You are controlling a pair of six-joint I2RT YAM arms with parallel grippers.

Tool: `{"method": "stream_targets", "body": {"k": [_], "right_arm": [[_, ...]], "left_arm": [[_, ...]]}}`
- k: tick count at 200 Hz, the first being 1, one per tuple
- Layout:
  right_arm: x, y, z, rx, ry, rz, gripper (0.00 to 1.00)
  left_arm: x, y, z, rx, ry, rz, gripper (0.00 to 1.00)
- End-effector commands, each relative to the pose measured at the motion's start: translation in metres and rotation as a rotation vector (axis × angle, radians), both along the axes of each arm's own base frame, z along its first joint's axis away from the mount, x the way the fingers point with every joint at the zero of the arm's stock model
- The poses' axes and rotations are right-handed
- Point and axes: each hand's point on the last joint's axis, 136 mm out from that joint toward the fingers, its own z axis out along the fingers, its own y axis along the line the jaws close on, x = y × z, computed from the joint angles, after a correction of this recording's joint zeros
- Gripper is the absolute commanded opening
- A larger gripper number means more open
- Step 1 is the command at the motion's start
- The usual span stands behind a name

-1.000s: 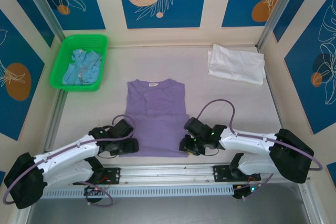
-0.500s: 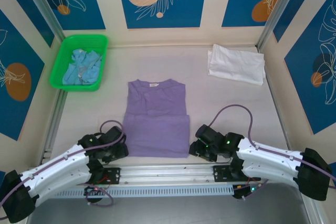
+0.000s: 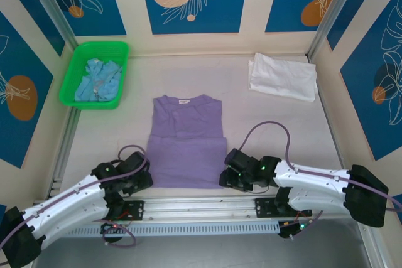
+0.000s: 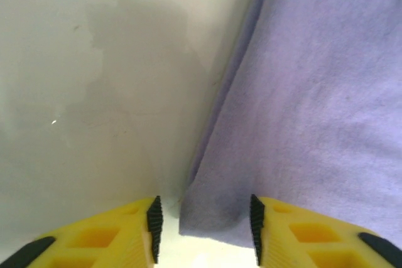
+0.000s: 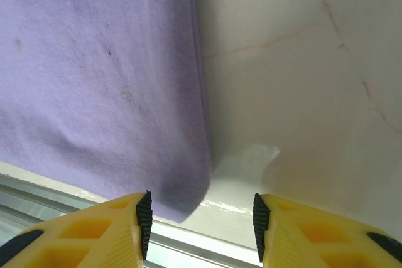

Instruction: Fold and stack the t-shirts

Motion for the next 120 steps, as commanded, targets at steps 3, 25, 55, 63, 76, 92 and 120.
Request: {"method": "stream_targets", "body": {"k": [3,25,55,63,76,92,120], "right_arm": [[0.002,0.010,0.004,0.007,-0.002,0.020,0.47],[0.004,0.011,0.000,-0.019,0.011,0.017,0.40],[0.006,0.013,-0.005,-0.032,0.023,0.020,0.24],[0.006,0.015,-0.006,-0.027,0.023,0.024,0.19],[0.008,0.014,-0.007,-0.034,0.024,0.024,0.11],[0.008,0.008,-0.008,-0.068,0.025,0.025,0.01],[0.004,-0.005,-0.008,-0.121,0.051,0.028,0.00]], "left_arm": [[0.003,-0.003,-0.004,-0.019,-0.004,0.029,0.33],[0.003,-0.004,-0.008,-0.022,0.000,0.026,0.27],[0.008,-0.007,-0.010,-0.026,-0.021,0.020,0.12],[0.010,-0.008,-0.009,-0.027,-0.031,0.013,0.06],[0.013,-0.010,-0.008,-0.028,-0.045,-0.012,0.00],[0.014,-0.013,-0.004,-0.030,-0.056,-0.050,0.00],[0.010,-0.018,0.006,-0.027,-0.035,-0.128,0.00]]}}
